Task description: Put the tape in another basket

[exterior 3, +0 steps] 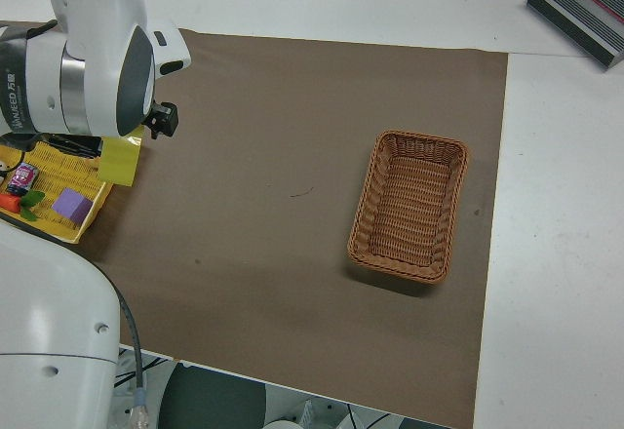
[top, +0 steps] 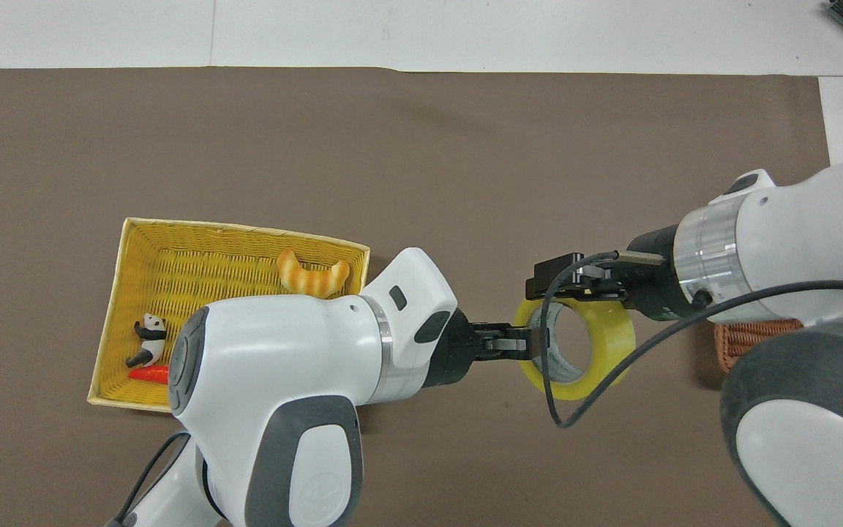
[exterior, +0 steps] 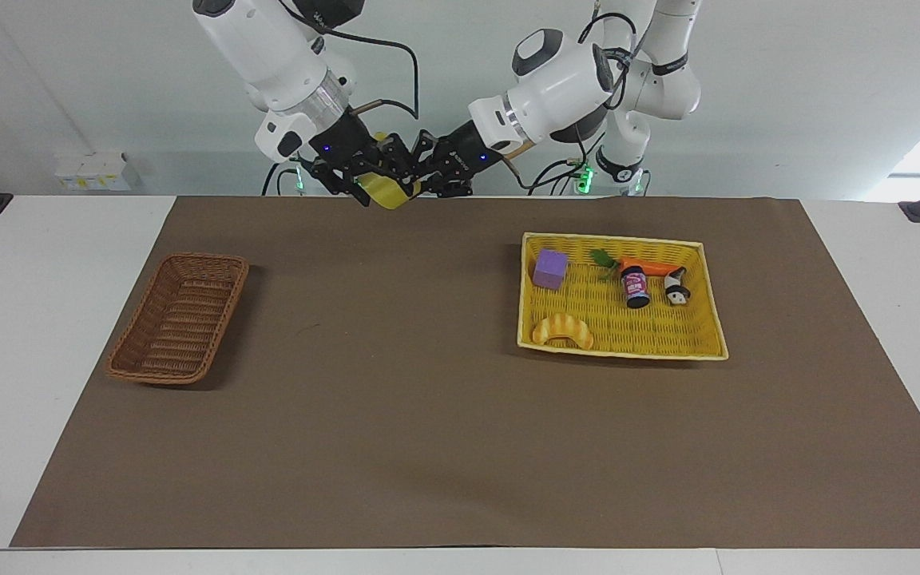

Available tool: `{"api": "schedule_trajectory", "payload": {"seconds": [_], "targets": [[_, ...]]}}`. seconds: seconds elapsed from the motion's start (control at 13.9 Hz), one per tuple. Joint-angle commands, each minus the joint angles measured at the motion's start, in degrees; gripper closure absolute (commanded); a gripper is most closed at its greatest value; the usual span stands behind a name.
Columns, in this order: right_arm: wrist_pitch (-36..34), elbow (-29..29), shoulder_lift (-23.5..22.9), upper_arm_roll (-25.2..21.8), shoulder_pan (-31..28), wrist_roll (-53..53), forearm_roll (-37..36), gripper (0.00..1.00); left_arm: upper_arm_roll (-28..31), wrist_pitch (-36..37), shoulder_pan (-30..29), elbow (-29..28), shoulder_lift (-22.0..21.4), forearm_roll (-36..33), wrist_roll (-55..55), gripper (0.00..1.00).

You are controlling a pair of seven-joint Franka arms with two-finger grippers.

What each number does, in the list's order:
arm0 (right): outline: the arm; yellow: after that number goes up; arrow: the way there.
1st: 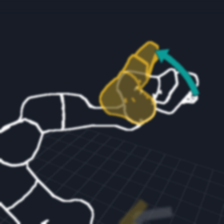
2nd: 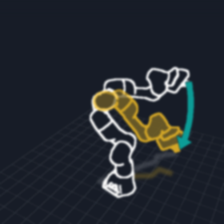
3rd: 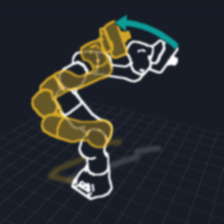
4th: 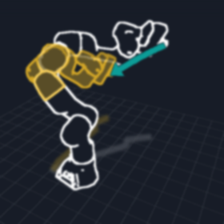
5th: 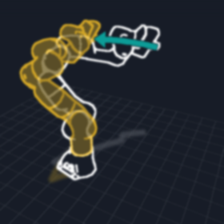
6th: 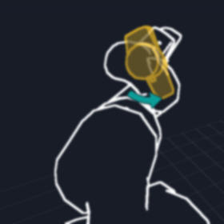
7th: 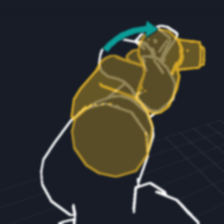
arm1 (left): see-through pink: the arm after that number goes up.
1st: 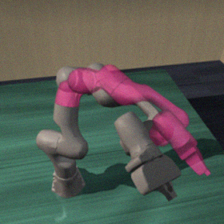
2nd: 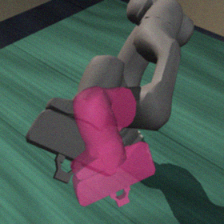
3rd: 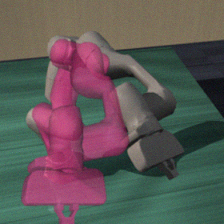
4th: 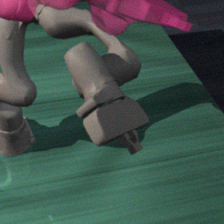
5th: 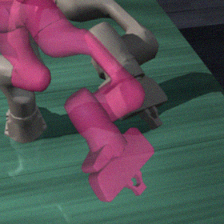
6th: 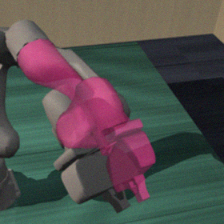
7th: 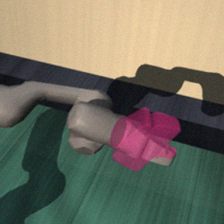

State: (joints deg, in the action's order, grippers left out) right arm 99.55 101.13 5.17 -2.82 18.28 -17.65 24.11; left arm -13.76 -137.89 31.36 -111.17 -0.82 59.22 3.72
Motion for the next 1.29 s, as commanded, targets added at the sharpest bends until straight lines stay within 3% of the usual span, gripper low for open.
{"api": "schedule_trajectory", "payload": {"seconds": [0.0,0.07,0.14,0.43,0.5,0.57,0.86,1.22], "targets": [[-2.86,0.91,0.80,-0.51,-1.57,6.64,1.47,0.57,0.76,-3.60,1.15,-1.41,-1.90,1.51,3.48,1.00],[-3.74,0.91,0.89,-0.43,-2.27,7.36,1.47,0.88,0.76,-5.87,2.29,-2.11,-2.17,1.60,4.44,1.00],[-4.18,0.91,0.80,-0.43,-2.45,7.46,1.47,1.00,0.76,-7.90,2.99,-2.56,-2.43,1.51,6.37,1.00],[-4.19,0.91,0.89,-0.43,-2.72,7.28,1.47,1.00,0.84,-8.18,3.35,-3.00,-2.52,1.51,8.67,1.00],[-4.19,0.91,0.89,-0.43,-2.72,7.20,1.47,1.00,0.84,-8.09,3.27,-3.00,-2.61,1.51,8.76,0.88],[-4.19,0.91,0.89,-0.43,-2.72,7.11,1.47,1.00,0.84,-8.09,3.35,-3.00,-2.61,1.51,8.76,0.01],[-4.19,0.99,0.89,-0.43,-2.72,6.93,1.47,1.00,0.84,-7.40,3.00,-3.26,-3.57,1.51,10.43,0.00],[-4.19,0.99,0.98,-0.43,-2.63,6.84,1.47,1.00,1.20,1.40,-0.68,-10.63,-10.16,1.25,9.99,0.00]]}}
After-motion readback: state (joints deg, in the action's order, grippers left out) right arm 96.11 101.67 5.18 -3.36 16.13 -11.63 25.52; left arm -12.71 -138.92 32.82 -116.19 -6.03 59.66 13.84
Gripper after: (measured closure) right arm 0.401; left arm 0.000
